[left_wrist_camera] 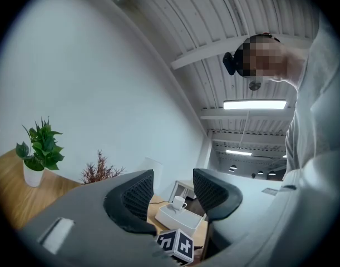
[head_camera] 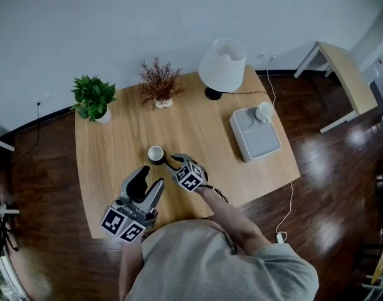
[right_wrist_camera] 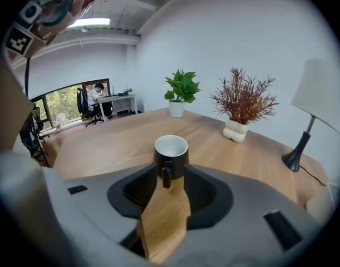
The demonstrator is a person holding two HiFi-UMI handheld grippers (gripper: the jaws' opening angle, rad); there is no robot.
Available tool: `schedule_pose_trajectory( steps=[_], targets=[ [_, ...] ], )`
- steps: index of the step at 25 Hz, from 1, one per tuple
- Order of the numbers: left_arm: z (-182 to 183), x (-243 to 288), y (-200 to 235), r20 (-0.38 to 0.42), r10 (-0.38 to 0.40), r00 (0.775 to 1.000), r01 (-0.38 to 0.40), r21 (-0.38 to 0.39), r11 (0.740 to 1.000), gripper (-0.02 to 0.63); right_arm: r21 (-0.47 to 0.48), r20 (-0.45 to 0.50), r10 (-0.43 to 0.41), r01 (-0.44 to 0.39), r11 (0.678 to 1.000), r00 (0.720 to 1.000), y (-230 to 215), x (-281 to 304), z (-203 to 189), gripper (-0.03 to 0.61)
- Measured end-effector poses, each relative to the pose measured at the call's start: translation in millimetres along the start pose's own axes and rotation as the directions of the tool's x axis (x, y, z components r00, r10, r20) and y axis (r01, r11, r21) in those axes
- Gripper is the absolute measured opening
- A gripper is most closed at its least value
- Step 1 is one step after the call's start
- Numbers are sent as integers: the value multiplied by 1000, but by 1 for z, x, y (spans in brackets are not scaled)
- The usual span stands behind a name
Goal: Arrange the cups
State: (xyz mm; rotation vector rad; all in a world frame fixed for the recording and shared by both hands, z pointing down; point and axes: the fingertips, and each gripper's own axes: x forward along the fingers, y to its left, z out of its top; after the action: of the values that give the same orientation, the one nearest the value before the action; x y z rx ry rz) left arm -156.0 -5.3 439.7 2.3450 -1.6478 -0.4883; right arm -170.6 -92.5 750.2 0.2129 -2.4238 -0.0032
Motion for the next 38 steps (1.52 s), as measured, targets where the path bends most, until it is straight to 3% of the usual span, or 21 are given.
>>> schedule_pose_trajectory(
  steps=[14,17,21,31,38],
  targets=[
    [-2,1,-6,-9,-15,1000,15,6,1000,215,4,-128,3,-2,1000,992,7,39,-14,163],
    [-3,0,-6,-10,-12,1000,12,5,1000,215,-25,-176,-6,1,1000,984,11,48,-15,111],
    [-3,-2,-5,-11,-8,1000,8,9,1000,215,-44,-203,-16,7,999,979,11,53,-11,89],
    [-6,0,-2,-22,-9,1000,9,-1,1000,215,121,-110,11,3,993,994,-1,36,-10,86],
    [-12,11,-8,-40,-39,998,39,-8,999,215,296,-5,-53,52,954,999,-48,-10,-23,86]
  ],
)
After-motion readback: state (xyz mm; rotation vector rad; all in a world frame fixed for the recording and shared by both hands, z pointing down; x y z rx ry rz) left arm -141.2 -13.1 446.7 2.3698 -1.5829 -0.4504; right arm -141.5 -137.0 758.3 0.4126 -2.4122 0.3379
